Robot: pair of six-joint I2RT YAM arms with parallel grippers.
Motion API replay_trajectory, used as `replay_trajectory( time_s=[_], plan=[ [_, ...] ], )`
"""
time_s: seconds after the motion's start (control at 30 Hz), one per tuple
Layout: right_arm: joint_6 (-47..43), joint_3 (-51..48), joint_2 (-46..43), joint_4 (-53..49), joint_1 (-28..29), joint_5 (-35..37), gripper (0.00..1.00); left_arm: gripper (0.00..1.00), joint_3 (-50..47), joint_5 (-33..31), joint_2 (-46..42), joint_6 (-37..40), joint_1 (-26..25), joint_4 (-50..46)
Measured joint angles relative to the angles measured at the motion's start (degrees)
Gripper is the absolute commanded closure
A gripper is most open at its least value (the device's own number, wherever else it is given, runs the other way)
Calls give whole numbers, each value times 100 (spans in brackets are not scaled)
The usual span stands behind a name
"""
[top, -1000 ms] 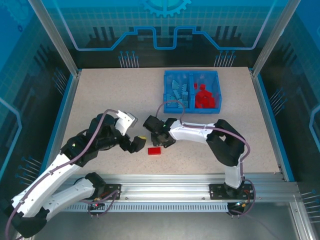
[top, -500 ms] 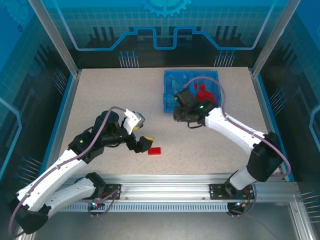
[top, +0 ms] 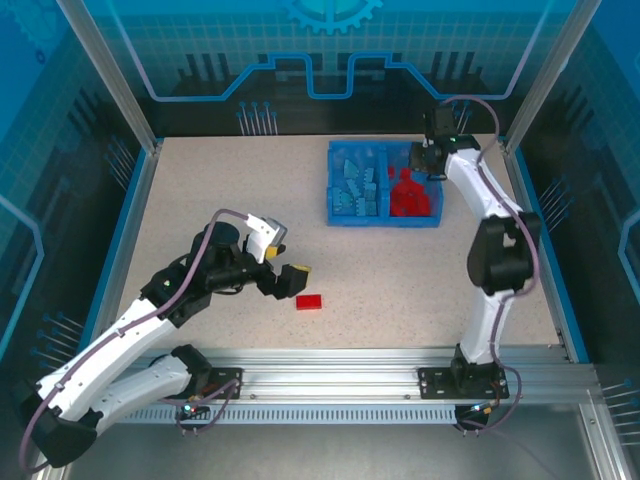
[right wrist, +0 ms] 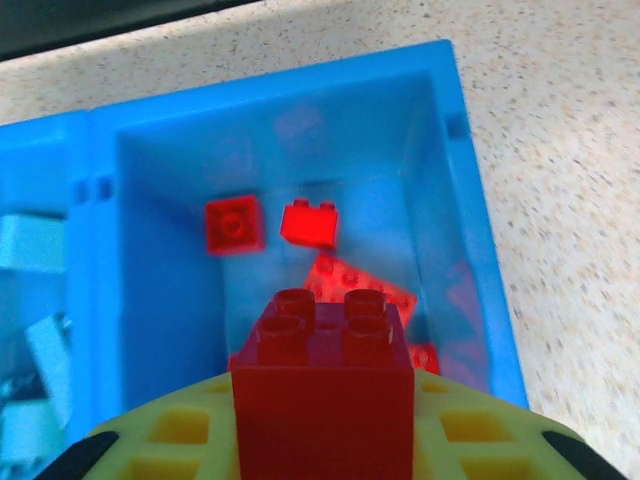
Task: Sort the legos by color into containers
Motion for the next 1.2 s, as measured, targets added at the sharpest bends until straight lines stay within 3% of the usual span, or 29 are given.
replay_trajectory(
  time_s=[0.37,0.6,0.7,0.93,1.07,1.2],
  plan=[
    [-393,2306,1847,-1027,-61,-22,45,1,-229,-164,-249,-437,0,-83],
    [-435,2363,1753,-1362,-55,-26,46,3,-232,-221,-262,-514,0,-173],
    [-450,1589,1241,-1281,-13,-26,44,3,-232,-315,-262,-557,0,-321],
    [-455,-933,-1145,-905,428,-192,39,2,-229,-973,-234,-564,0,-754],
    [-162,-2337,-2653,-553,1196,-380,36,1,-229,-1580,-136,-640,4,-859],
    [669,-3604,-3488,-278,2437,-595,31,1,-229,-2111,-39,-719,11,-979]
  ],
)
